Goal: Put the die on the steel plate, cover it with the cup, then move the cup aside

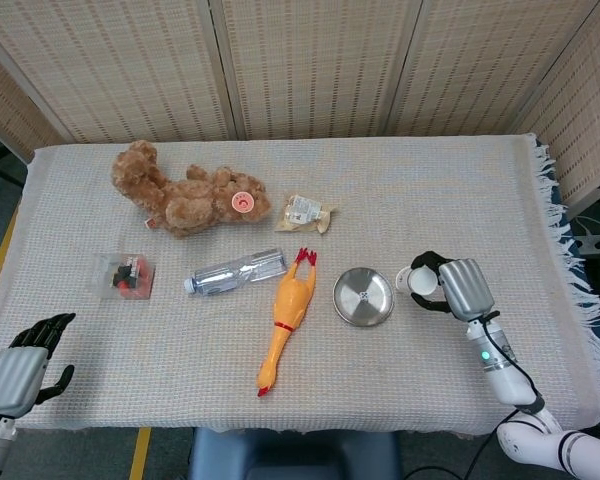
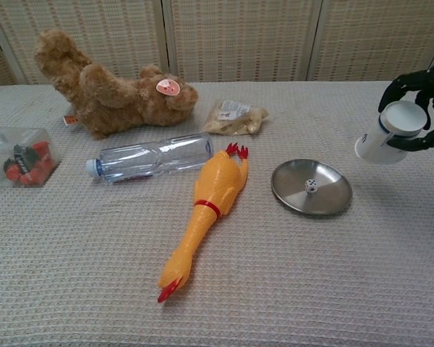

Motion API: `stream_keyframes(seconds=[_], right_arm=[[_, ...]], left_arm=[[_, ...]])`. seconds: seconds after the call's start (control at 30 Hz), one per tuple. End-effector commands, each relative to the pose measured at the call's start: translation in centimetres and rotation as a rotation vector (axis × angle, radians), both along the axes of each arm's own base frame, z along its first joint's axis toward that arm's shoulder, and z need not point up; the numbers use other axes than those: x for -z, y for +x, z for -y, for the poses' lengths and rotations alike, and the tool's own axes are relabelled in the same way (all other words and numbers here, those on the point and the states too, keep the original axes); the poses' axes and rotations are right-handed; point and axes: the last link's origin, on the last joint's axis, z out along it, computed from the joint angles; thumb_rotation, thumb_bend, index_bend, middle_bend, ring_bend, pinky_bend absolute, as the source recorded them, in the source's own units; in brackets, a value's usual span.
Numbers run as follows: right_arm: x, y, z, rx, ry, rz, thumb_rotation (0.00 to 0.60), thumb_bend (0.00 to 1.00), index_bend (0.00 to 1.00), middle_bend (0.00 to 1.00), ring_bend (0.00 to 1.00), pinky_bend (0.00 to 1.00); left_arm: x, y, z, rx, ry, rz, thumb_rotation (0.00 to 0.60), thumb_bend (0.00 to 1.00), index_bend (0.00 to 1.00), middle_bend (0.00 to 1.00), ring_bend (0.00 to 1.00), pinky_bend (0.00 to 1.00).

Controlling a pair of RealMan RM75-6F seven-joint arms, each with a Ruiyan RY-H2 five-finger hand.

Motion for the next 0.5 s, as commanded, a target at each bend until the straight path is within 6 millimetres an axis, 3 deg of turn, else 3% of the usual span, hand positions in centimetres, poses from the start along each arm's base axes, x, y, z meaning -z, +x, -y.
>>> stream_keyframes(seconds=[0.03, 0.23, 0.4, 0.5], right_arm=[[-0.1, -2.9, 0.0, 0.084, 0.024, 0.047, 0.6, 0.17, 0.65, 0.56, 0.53, 0.8], [-0.2, -4.8, 0.6, 0.118, 0.015, 0.07, 0.6, 0.17, 0.63, 0.56, 0.52, 0.8], [-0.2, -5.7, 0.5, 0.125, 0.029, 0.064, 0.6, 0.16, 0.54, 0.56, 0.47, 0.79], [0.0, -5.9, 0.5, 0.124, 0.055, 0.07, 0.6, 0.16, 0.45, 0.51, 0.39, 0.76]], left_arm=[[0.1, 0.0, 0.0, -0.001, -0.003, -0.003, 0.6, 0.4, 0.09, 0.1, 0.11, 0.21], [0.1, -0.1, -0.1, -0.008, -0.004, -0.006, 0.6, 0.4, 0.09, 0.1, 0.11, 0.21], [0.1, 0.0, 0.0, -0.007, -0.005, -0.002, 0.6, 0.4, 0.09, 0.1, 0.11, 0.21], [0.0, 0.0, 0.0, -0.004, 0.0, 0.0, 0.6, 0.4, 0.09, 0.1, 0.11, 0.21]])
